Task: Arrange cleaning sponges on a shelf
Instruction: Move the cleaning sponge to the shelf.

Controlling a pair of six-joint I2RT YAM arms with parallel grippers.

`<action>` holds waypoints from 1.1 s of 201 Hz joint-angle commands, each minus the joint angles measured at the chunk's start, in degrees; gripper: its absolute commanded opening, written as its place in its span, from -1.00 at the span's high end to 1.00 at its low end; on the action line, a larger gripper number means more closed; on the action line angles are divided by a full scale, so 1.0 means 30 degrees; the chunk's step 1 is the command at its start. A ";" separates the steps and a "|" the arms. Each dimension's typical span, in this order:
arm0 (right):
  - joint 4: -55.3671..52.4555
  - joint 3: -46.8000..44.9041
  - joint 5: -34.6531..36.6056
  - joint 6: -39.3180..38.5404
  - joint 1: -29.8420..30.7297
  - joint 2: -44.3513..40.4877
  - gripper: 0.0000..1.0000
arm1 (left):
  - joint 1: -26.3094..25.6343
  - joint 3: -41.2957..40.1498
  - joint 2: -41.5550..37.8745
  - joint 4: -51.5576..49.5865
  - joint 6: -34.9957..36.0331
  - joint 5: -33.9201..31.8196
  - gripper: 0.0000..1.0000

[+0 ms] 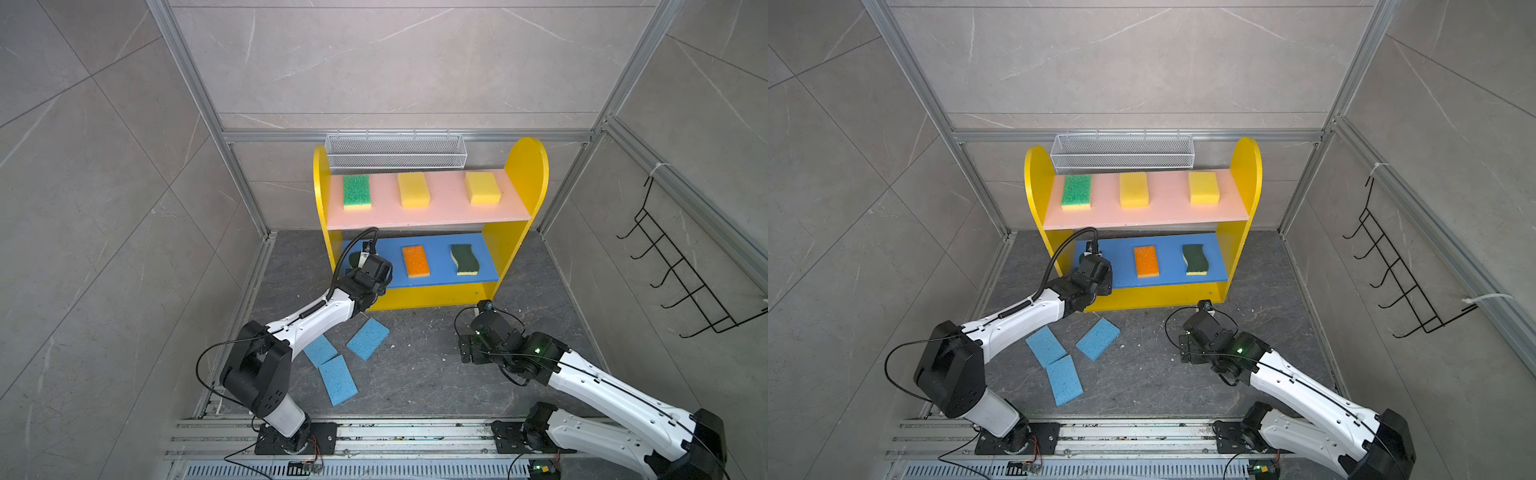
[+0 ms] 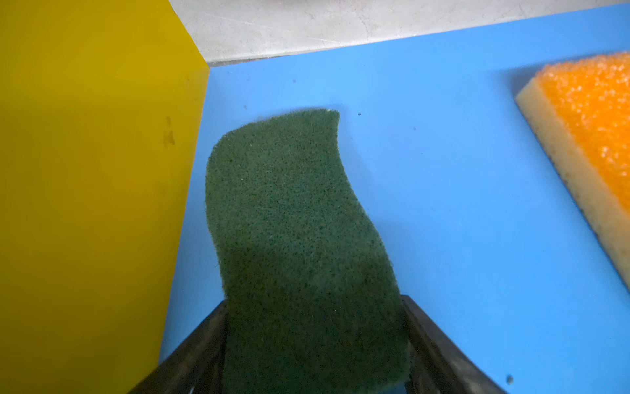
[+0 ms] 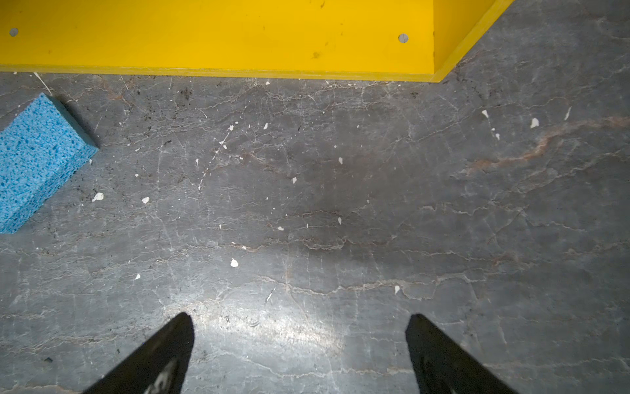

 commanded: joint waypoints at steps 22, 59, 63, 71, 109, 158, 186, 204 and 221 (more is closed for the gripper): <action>-0.0542 0.0579 -0.0025 0.0348 0.0116 -0.0117 -0.99 | 0.0200 -0.0169 0.0195 -0.0757 0.2483 0.1341 -0.53; -0.0746 0.0521 0.0042 0.0510 0.0116 -0.0335 -0.99 | 0.0320 0.0177 0.0947 -0.0957 0.2898 0.0995 -0.54; -0.0773 0.0506 0.0024 0.0514 0.0119 -0.0350 -0.99 | 0.0320 0.0201 0.1027 -0.1033 0.2934 0.0948 -0.54; -0.0806 0.0543 0.0047 0.0506 0.0109 -0.0370 -0.99 | 0.0335 0.0216 0.1107 -0.1094 0.3021 0.0885 -0.53; -0.0894 0.0661 0.0080 0.0457 0.0119 -0.0359 -0.99 | 0.0415 -0.0043 0.1053 -0.1307 0.3351 0.0686 -0.53; -0.0836 0.0753 0.0010 0.0461 0.0095 -0.0263 -0.99 | 0.0542 -0.0194 0.0629 -0.1673 0.3500 0.0117 -0.57; -0.0836 0.0755 -0.0079 0.0542 0.0108 -0.0351 -0.99 | 0.0616 -0.0034 0.0722 -0.1960 0.3344 -0.0192 -0.57; -0.0869 0.0755 -0.0090 0.0575 0.0102 -0.0437 -0.99 | 0.0620 -0.0096 0.0615 -0.2076 0.3087 -0.0287 -0.57; -0.0894 0.0737 -0.0114 0.0575 0.0104 -0.0523 -0.99 | 0.0614 -0.0266 0.0393 -0.2023 0.2888 -0.0350 -0.57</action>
